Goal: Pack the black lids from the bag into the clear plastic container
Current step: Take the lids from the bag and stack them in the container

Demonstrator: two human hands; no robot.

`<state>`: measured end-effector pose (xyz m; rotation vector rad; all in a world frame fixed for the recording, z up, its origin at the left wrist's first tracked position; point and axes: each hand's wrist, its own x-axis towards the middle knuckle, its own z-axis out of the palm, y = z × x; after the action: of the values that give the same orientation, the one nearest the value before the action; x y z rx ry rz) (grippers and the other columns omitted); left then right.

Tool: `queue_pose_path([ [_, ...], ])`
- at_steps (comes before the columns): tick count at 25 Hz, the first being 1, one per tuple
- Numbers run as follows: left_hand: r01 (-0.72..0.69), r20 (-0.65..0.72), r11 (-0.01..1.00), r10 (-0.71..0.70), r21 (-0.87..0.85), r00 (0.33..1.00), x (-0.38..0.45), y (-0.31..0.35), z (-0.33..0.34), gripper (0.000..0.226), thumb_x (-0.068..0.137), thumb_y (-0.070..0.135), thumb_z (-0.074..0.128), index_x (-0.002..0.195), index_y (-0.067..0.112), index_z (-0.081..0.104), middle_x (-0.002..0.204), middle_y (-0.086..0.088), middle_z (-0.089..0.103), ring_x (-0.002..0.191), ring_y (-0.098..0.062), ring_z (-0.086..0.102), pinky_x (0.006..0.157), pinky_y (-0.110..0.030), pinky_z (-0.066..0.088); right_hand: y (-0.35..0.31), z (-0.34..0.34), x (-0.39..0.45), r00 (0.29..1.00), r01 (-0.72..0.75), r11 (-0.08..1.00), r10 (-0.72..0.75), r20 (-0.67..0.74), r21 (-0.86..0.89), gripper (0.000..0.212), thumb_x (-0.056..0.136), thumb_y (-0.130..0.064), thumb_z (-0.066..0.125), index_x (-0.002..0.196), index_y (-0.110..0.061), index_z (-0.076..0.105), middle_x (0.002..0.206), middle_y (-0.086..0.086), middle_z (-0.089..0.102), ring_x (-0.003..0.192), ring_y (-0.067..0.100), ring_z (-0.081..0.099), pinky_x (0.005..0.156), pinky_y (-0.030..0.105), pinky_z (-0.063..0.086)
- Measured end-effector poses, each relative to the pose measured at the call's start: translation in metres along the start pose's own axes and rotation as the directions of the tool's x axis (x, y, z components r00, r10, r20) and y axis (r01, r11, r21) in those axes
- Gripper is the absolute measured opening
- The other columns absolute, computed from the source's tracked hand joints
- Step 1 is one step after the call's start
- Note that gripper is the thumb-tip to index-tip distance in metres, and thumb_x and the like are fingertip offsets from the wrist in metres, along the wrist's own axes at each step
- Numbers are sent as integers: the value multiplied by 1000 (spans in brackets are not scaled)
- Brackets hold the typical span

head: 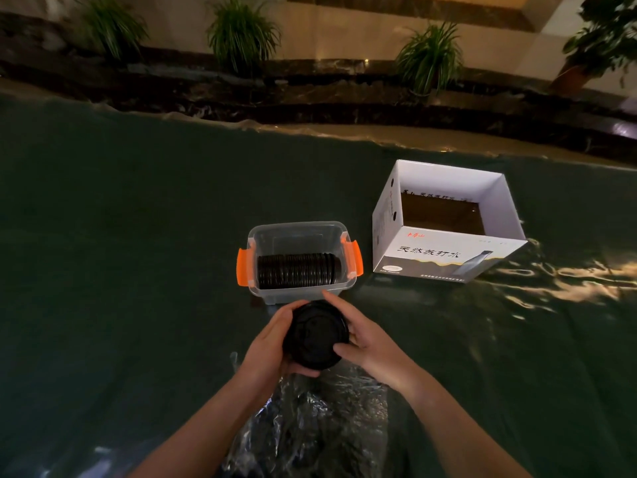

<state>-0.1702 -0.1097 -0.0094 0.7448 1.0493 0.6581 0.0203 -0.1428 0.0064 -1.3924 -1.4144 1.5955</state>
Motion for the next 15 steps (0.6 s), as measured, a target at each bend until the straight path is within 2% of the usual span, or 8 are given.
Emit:
queue_pose_path([
  [2, -11, 40, 998, 9, 66, 999, -2, -1, 1, 30, 90, 50, 51, 113, 36, 65, 108, 4, 71, 97, -25, 71, 58, -40, 59, 5, 3, 3, 1000, 19, 982, -20, -7, -189, 73, 91, 1, 60, 150, -27, 27, 155, -7, 32, 142, 6, 30, 116, 31, 31],
  [3, -26, 50, 993, 21, 116, 999, -2, -4, 2, 29, 85, 49, 62, 112, 37, 64, 106, 6, 71, 97, -24, 71, 59, -40, 59, 7, 2, 4, 1000, 27, 983, -25, 13, -181, 72, 91, -3, 62, 150, -27, 28, 154, -9, 34, 141, 5, 32, 115, 30, 32],
  [6, -41, -18, 977, 46, 209, 999, 2, -14, 0, 32, 83, 18, 73, 109, 32, 62, 110, 0, 70, 100, -21, 69, 65, -34, 59, 12, -16, 9, 1000, -11, 995, 11, 1, 95, 60, 91, -25, 64, 145, -29, 40, 142, -18, 50, 130, 4, 48, 105, 23, 43],
  [7, -18, -55, 984, 29, 178, 998, 3, -16, -2, 31, 85, 9, 69, 108, 29, 61, 112, -5, 69, 96, -21, 70, 62, -34, 59, 19, -28, 15, 994, -37, 992, 49, -98, 117, 51, 90, -29, 63, 139, -30, 48, 138, -17, 55, 125, 6, 54, 101, 25, 46],
  [9, 33, -112, 995, -23, 91, 993, 4, -19, -8, 30, 87, 2, 64, 108, 22, 61, 113, -9, 67, 88, -21, 72, 57, -36, 60, 42, -58, 25, 894, -234, 968, 177, -412, -94, 34, 91, -19, 61, 124, -26, 59, 129, -3, 63, 114, 15, 62, 98, 30, 49],
  [10, 53, -135, 997, -45, 60, 990, 4, -19, -12, 29, 87, 1, 64, 110, 19, 60, 113, -11, 66, 87, -25, 73, 56, -39, 60, 57, -69, 29, 826, -412, 874, 240, -509, -257, 32, 90, -14, 61, 122, -21, 59, 125, 4, 65, 111, 20, 63, 97, 33, 49],
  [12, 87, -164, 996, -81, 32, 983, 4, -22, -18, 31, 88, 0, 63, 116, 12, 58, 115, -14, 65, 92, -35, 70, 55, -42, 61, 86, -73, 35, 767, -638, 587, 432, -474, -498, 41, 89, -21, 65, 128, -13, 54, 127, 11, 60, 111, 26, 60, 96, 39, 49],
  [15, 114, -178, 993, -107, 27, 978, 2, -25, -22, 35, 88, 1, 62, 122, 10, 55, 116, -15, 64, 95, -38, 68, 51, -36, 59, 108, -54, 48, 668, -688, 332, 638, -384, -645, 81, 76, -42, 76, 139, -10, 36, 136, 11, 45, 119, 32, 54, 97, 45, 49],
])
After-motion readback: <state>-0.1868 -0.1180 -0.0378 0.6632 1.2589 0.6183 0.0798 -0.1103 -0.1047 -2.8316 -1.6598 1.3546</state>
